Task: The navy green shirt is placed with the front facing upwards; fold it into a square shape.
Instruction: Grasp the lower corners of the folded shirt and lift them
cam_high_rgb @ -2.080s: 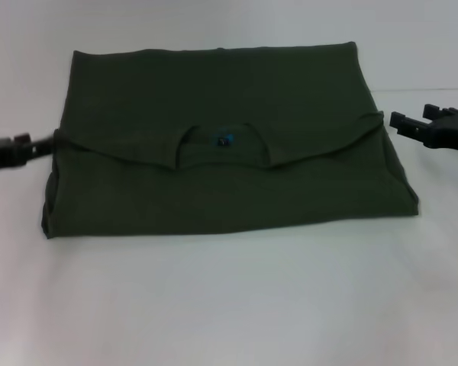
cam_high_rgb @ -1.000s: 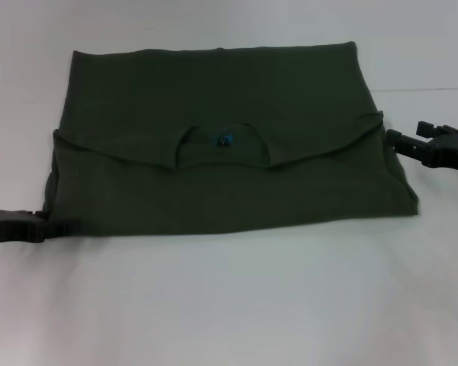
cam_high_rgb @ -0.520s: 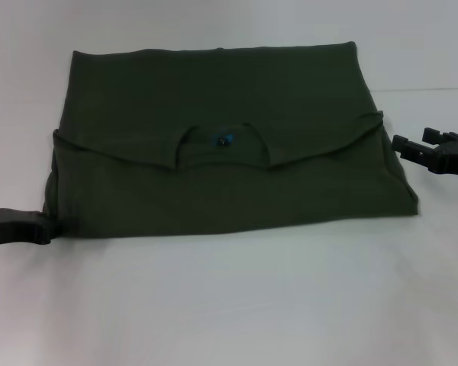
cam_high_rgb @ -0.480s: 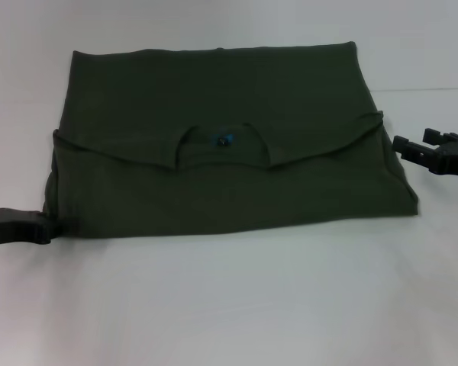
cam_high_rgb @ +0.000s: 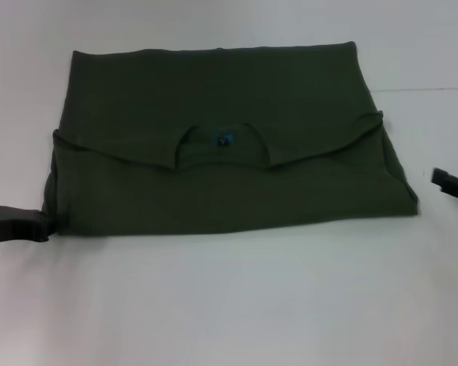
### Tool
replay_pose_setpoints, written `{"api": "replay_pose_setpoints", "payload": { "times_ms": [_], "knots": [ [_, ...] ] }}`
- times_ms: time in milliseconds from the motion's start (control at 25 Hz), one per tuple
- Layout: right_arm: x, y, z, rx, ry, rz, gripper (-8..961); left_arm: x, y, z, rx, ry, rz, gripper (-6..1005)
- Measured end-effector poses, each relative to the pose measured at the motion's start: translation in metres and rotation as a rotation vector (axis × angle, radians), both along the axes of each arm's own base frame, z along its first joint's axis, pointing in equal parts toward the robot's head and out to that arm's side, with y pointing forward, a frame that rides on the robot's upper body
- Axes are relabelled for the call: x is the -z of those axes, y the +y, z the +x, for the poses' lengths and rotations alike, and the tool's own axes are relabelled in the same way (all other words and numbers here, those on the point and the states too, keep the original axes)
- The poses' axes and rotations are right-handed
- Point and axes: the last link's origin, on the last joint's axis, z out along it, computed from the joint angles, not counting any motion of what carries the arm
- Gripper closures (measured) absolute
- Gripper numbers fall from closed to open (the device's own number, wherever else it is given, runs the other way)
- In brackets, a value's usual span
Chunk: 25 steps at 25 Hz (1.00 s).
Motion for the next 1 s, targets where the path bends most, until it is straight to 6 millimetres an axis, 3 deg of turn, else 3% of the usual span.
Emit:
{"api": "replay_pose_setpoints", "payload": {
  "times_ms": [200, 400, 1000],
  "knots": [
    [0.001, -0.011, 0.010, 0.020, -0.016, -0.013, 168, -0.001, 0.002, 0.001, 0.000, -0.014, 0.018, 949],
    [0.020, -0.014, 0.004, -0.024, -0.047, -0.077, 171, 0.001, 0.003, 0.002, -0.002, -0.013, 0.024, 954],
    [0.042, 0.008, -0.017, -0.055, -0.041, -0.120, 175, 0.000, 0.004, 0.000, -0.013, -0.003, 0.044, 953]
  ]
}}
